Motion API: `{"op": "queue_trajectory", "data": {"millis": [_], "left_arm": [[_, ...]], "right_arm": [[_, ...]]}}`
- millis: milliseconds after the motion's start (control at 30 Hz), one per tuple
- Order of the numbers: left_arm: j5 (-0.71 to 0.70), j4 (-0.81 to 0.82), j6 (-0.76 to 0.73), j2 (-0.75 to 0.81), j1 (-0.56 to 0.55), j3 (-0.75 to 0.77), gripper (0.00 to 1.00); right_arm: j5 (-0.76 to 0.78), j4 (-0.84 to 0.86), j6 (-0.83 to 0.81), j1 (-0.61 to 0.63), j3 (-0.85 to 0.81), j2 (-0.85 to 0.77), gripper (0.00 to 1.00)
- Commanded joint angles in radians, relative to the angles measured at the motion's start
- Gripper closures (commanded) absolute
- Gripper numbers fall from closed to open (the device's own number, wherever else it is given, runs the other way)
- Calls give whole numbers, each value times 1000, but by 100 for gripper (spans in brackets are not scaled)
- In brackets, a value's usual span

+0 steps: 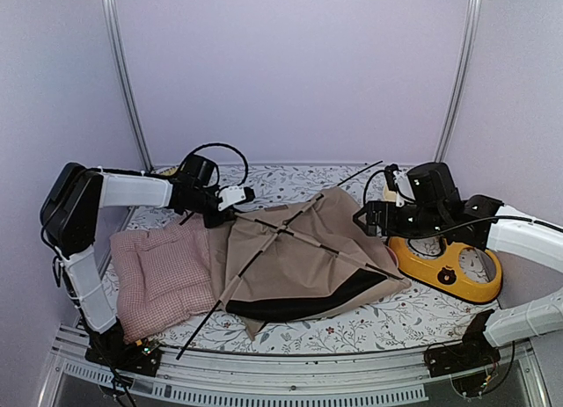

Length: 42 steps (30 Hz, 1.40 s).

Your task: Set up the pet tent

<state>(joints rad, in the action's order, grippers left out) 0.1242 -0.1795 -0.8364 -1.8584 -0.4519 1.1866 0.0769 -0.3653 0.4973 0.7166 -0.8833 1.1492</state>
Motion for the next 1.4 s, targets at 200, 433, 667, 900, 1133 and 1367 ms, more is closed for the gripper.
{"op": "queue_trajectory", "data": {"millis": [200, 433, 667, 900, 1133, 1367], "left_arm": [[1, 34, 1, -45, -25, -4, 87], [-10, 86, 11, 31, -25, -13, 100], [-46, 138, 1, 135, -32, -13, 100], [-102, 201, 3, 199, -44, -10, 100], [-158, 252, 2, 261, -77, -8, 100], [-164, 266, -2, 322, -111, -23, 100]], "right_arm": [[12, 28, 3, -8, 9, -14, 3], [12, 34, 12, -7, 10, -26, 3], [10, 36, 1, -8, -36, -25, 3], [17, 41, -44, -8, -153, -5, 3], [48, 46, -99, -7, -271, -1, 3], [73, 39, -144, -7, -319, -18, 2]]}}
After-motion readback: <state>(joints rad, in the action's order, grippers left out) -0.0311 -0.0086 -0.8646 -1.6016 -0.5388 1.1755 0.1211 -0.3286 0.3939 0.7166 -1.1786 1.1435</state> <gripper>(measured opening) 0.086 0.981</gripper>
